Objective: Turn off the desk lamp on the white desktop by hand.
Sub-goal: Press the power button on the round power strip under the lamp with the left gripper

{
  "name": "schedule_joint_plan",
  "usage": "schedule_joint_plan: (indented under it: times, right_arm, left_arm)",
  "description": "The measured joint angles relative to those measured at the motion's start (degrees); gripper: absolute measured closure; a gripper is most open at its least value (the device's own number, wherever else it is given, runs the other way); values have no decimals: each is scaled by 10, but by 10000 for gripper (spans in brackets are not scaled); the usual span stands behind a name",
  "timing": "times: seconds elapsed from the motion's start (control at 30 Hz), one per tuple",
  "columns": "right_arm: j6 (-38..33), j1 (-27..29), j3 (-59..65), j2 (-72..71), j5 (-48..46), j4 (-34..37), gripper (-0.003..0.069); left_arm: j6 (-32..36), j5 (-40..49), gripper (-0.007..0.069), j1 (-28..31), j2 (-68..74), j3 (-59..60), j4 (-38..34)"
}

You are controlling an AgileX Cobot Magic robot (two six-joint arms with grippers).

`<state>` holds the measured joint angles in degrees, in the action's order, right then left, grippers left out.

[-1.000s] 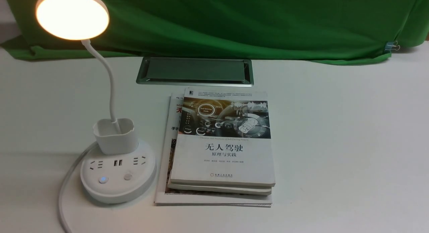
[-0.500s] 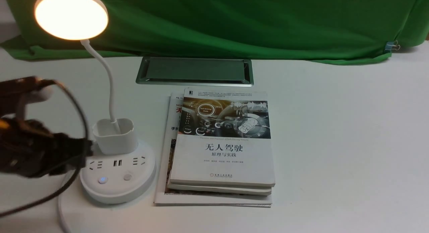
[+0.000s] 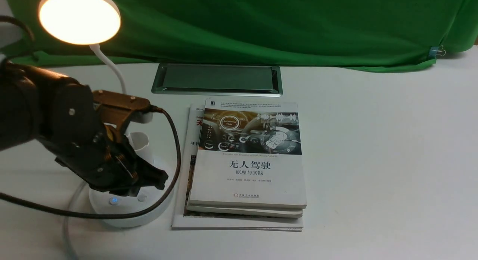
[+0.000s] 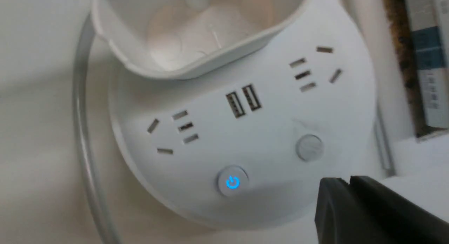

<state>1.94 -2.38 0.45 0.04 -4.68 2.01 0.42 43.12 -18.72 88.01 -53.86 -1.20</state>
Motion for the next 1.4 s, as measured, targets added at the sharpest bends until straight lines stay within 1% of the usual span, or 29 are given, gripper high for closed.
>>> schedule_joint_plan:
  times: [0.2, 0.37, 0.7, 1.0, 1.1, 1.23, 1.4]
  right_arm:
    - [0, 0, 0, 0, 0, 0, 622]
    - [0, 0, 0, 0, 0, 0, 622]
    - [0, 0, 0, 0, 0, 0, 622]
    - [0, 0, 0, 0, 0, 0, 622]
    - [0, 0, 0, 0, 0, 0, 622]
    - [0, 0, 0, 0, 0, 0, 622]
    - [0, 0, 0, 0, 0, 0, 622]
  left_arm:
    - [0, -51, 612, 0, 55, 0, 3]
    - [0, -69, 613, 0, 85, -12, 6]
    - [-4, -56, 613, -1, 33, -7, 6]
    - [-4, -67, 613, -1, 65, 18, 0]
    - [-4, -62, 613, -1, 68, 10, 5]
    - [-4, -28, 613, -1, 61, -18, 12]
    - [-4, -25, 613, -1, 28, -35, 12]
